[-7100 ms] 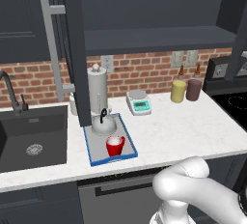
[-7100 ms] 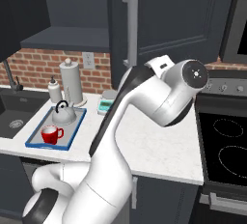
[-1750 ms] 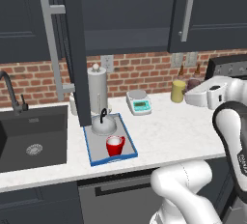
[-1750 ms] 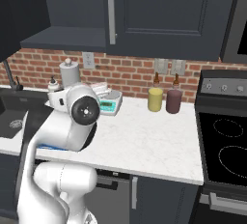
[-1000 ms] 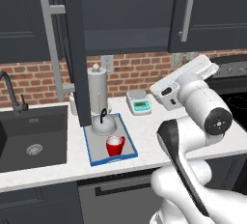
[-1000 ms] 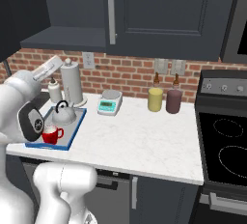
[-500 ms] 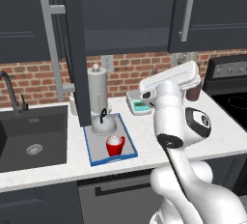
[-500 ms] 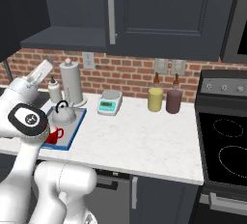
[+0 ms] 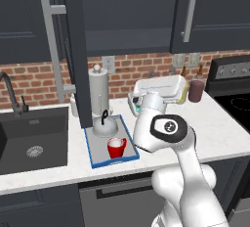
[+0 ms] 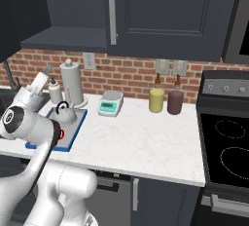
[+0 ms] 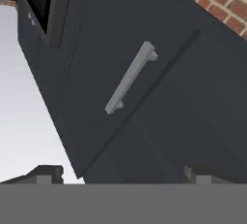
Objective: Pick the kettle from the counter and place it on the tray. Then pick the mug from the cabinet and place it on the tray. Then close the cabinet doors.
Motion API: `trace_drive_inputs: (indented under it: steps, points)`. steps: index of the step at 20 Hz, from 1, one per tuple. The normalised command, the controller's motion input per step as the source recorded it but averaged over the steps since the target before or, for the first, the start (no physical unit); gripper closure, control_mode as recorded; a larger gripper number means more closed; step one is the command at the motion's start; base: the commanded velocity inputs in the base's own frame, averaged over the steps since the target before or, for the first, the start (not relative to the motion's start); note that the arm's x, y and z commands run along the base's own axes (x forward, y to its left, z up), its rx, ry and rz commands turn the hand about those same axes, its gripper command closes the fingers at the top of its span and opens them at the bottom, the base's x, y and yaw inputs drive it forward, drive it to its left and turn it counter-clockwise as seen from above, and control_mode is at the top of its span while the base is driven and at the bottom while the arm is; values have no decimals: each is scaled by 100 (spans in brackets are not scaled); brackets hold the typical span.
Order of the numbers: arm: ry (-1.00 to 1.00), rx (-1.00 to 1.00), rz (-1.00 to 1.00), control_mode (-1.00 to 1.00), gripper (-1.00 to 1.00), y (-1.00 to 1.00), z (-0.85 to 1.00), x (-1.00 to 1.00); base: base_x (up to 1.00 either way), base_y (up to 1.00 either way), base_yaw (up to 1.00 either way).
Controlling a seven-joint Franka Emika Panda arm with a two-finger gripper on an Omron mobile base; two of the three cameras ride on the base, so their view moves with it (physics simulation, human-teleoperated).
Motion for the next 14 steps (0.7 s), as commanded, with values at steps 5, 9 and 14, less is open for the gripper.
trace_drive_inputs:
  steps: [5, 9, 14]
  points:
    - [-7, -2, -27, -100, -100, 17, -3, -5, 0, 0, 0]
    - [-3, -1, -27, -100, -100, 39, 0, -23, 0, 0, 0]
    - [-1, -1, -25, -100, -100, 59, 0, -33, 0, 0, 0]
